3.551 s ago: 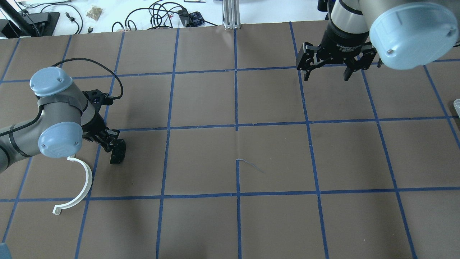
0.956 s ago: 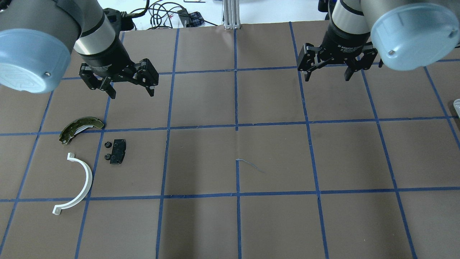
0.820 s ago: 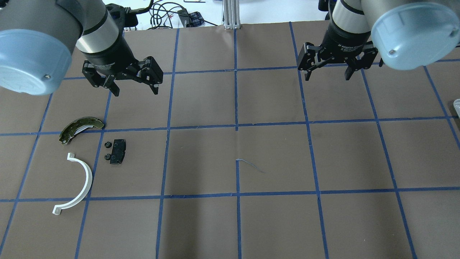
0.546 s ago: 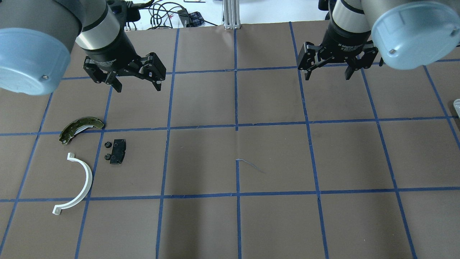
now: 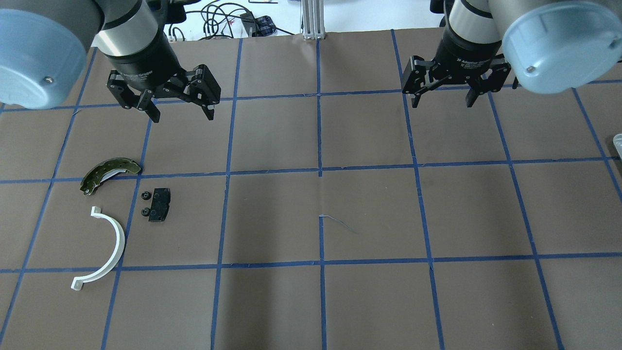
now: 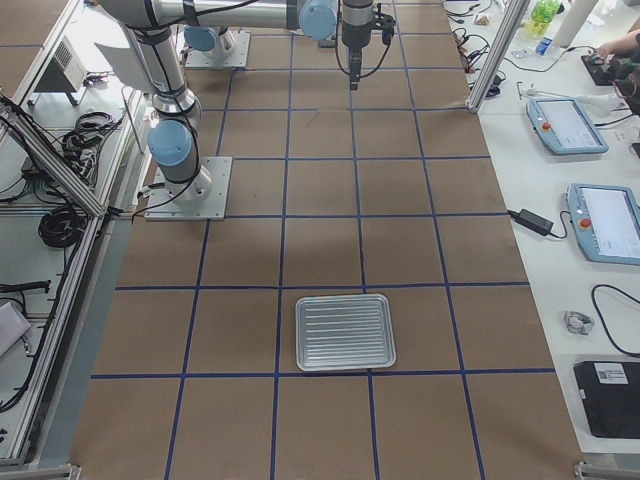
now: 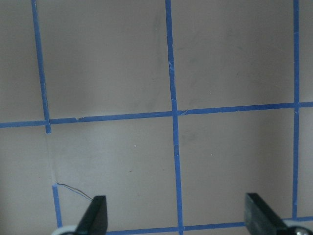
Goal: Place bearing gear from tray to pile
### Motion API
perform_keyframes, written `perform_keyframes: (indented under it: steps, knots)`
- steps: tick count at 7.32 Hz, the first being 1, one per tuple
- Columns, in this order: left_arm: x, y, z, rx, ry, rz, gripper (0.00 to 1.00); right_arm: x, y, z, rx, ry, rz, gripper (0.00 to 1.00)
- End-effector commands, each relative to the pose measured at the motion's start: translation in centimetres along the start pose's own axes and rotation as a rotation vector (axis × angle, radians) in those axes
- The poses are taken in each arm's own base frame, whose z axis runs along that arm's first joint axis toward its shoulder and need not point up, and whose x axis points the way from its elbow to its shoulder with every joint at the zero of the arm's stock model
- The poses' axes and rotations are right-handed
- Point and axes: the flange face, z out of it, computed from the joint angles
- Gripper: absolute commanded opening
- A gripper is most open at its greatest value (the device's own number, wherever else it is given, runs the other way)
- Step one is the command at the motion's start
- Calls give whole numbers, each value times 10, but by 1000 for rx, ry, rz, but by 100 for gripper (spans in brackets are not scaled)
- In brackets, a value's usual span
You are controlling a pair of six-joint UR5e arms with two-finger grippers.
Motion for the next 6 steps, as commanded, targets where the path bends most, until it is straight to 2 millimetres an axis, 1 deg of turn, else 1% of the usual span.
perform_keyframes:
  steps: [1, 2, 3, 6]
  knots:
    - [-3, 0, -3, -4, 5, 0, 100, 0, -4, -8, 12, -34, 8, 100]
    - [-3, 0, -4, -1, 5, 2, 100, 3, -2, -11, -12, -21, 9, 100]
    - [-4, 1, -4, -1, 4, 3, 100, 3, 2, -19, -22, -18, 9, 100]
    - [-4, 0, -5, 10, -2, 3, 100, 7, 4, -22, -18, -2, -2, 100]
